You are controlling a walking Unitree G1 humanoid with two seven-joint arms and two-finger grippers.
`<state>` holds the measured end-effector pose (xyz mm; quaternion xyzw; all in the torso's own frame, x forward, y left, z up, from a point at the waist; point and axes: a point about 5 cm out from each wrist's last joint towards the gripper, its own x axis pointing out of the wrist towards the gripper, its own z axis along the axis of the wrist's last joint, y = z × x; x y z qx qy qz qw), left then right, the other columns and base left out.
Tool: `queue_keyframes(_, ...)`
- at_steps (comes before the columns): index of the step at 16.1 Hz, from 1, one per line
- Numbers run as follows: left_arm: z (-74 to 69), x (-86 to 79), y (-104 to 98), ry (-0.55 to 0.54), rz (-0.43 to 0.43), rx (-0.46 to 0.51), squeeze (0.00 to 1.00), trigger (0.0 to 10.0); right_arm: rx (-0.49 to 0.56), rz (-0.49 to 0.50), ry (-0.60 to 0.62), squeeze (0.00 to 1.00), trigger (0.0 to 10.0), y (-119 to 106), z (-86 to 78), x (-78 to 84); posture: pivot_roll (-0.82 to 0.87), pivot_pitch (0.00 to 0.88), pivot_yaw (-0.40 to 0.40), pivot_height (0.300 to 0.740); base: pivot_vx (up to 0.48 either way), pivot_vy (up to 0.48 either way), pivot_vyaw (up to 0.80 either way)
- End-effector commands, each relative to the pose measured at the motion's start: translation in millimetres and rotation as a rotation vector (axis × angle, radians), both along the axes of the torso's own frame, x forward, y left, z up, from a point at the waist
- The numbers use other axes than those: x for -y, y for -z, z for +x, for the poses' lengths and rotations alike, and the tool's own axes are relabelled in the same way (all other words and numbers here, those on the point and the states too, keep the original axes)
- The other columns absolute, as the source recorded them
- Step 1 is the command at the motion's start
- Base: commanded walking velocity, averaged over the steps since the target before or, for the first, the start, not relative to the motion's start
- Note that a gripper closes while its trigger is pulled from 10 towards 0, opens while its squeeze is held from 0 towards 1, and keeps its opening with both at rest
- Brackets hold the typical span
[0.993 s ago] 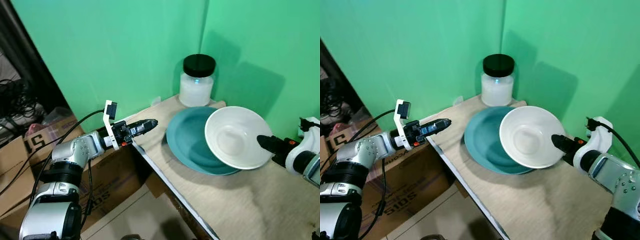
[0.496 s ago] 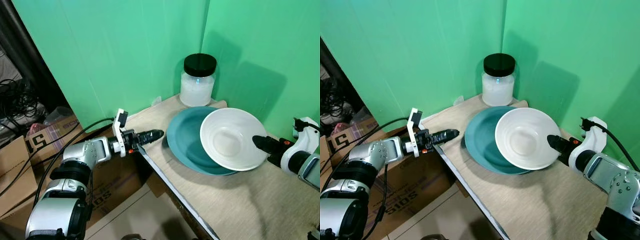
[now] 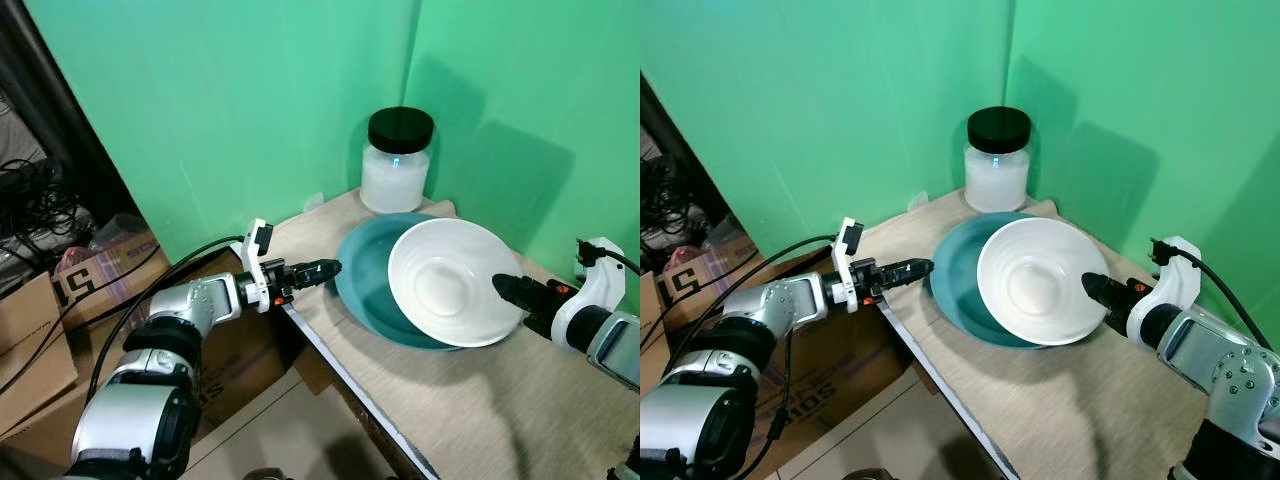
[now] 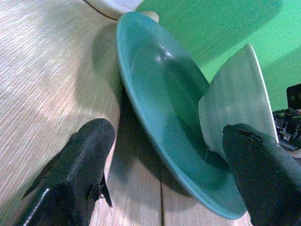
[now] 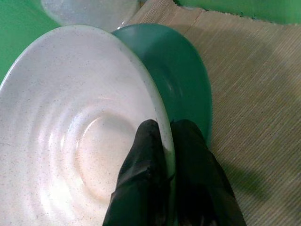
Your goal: Setting the table
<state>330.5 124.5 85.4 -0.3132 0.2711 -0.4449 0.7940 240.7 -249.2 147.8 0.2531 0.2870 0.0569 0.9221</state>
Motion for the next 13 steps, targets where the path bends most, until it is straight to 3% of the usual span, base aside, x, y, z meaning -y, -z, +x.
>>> queue_keyframes(1, 5.2, -0.6, -7.1, -0.008, 0.000, 0.023, 0.00, 0.0, 0.040, -0.003, -0.025, 0.00, 0.0, -8.7, -0.1, -3.4, -0.02, 0.000, 0.081, 0.740, 0.000, 0.000, 0.00)
queue_keyframes(13, 5.4, -7.8, -7.6, -0.012, 0.001, 0.053, 0.00, 0.0, 0.059, -0.003, -0.065, 0.00, 0.0, -13.4, 4.5, -4.9, -0.01, 0.000, 0.057, 0.740, 0.000, 0.000, 0.00)
